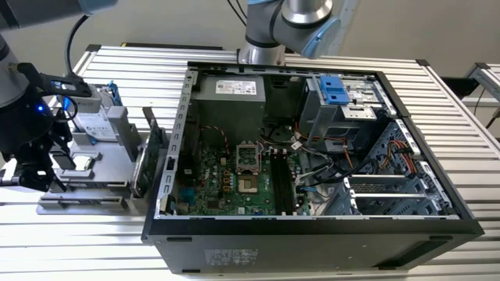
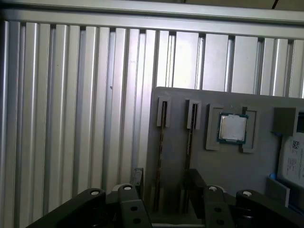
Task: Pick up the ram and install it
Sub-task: 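Pick up the ram and move it above insertion slot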
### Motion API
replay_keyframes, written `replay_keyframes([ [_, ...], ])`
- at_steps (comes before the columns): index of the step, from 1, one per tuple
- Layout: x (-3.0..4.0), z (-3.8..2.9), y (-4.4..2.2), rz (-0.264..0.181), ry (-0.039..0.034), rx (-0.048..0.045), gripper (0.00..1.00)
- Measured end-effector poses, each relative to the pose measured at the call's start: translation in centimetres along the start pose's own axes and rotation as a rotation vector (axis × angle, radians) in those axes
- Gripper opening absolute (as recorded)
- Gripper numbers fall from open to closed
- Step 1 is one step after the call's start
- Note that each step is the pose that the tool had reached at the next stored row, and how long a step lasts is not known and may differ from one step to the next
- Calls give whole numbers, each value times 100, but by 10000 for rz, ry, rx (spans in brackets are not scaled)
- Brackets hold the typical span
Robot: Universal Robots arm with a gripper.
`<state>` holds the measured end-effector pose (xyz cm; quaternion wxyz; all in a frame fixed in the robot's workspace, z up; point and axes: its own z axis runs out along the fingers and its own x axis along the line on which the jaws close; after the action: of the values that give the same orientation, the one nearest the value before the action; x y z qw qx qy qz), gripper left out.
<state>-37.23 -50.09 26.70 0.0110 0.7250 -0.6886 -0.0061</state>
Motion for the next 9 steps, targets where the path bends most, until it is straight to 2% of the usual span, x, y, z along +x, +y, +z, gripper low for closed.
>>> replay_keyframes([
  [9,29,37,0,-44,-1,-39,100],
])
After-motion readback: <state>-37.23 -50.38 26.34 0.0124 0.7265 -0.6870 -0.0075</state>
